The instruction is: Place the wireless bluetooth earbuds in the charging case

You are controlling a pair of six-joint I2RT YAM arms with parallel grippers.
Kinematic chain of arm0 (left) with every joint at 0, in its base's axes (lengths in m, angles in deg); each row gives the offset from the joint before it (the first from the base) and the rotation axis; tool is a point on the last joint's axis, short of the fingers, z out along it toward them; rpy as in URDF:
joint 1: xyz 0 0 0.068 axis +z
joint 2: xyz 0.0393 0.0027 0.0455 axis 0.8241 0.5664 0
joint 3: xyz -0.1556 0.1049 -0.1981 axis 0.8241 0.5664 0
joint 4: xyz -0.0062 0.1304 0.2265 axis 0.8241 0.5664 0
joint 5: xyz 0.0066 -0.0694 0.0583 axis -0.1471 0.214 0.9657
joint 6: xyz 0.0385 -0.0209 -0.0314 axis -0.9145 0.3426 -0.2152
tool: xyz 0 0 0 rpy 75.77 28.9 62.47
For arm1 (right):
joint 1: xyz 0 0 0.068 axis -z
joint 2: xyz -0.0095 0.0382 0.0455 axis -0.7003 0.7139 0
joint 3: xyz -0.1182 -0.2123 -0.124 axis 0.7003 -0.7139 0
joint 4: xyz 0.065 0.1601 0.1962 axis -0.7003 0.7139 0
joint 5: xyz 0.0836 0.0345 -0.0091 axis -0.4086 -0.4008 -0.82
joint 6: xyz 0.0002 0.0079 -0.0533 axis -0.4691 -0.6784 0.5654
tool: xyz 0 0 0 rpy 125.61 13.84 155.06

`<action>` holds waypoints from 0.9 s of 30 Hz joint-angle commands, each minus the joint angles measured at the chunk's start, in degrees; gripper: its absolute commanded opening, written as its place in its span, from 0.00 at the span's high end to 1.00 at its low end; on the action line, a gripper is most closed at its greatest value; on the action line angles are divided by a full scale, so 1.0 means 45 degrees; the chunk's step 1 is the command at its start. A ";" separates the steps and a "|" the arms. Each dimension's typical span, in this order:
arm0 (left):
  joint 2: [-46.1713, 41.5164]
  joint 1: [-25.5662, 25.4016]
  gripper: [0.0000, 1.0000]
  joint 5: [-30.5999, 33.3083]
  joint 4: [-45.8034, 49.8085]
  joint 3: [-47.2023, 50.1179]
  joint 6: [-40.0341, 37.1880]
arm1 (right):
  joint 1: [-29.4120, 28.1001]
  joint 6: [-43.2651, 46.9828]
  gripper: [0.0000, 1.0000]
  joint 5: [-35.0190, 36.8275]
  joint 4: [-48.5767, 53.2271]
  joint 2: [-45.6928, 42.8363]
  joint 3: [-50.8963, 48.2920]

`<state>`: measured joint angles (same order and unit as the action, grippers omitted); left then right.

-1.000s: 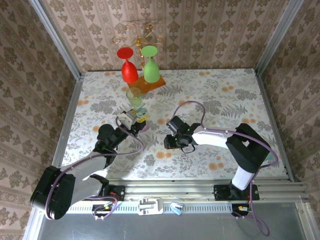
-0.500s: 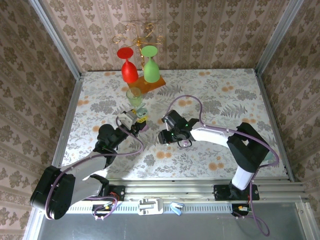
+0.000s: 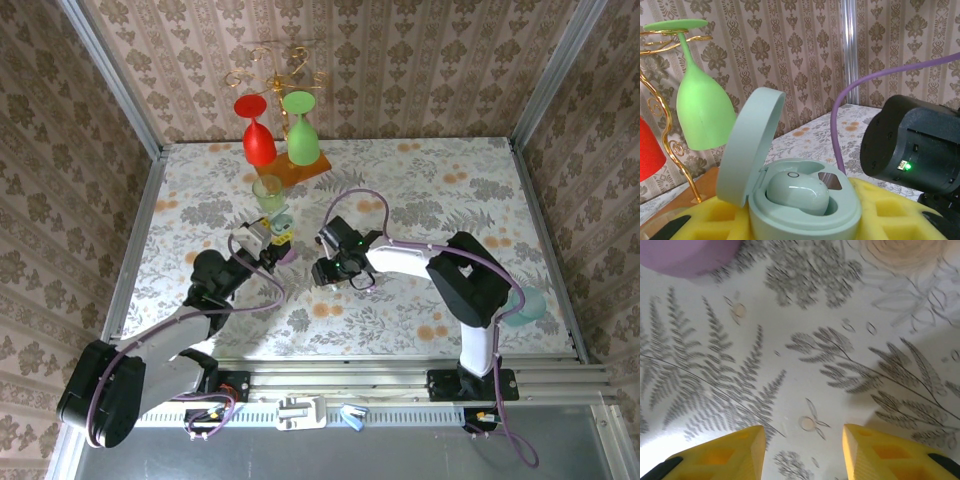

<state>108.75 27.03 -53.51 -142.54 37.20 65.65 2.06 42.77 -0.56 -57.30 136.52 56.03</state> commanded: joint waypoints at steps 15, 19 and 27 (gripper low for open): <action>0.0365 -0.0060 0.80 -0.0059 -0.0127 -0.0486 -0.0071 | -0.0453 -0.1210 0.56 -0.2059 -0.0006 -0.2379 -0.2541; 0.0424 -0.0060 0.80 -0.0064 -0.0199 -0.0466 -0.0079 | -0.0520 -0.1221 0.56 -0.1365 0.0020 -0.2973 -0.2676; 0.0627 -0.0080 0.80 -0.0182 -0.0600 -0.0418 0.0103 | -0.0167 -0.0414 0.55 -0.0047 0.0181 -0.1797 -0.1210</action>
<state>111.37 27.03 -53.56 -142.84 36.65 65.65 0.33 38.72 -3.07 -56.51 124.76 45.74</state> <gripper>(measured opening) 0.374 0.446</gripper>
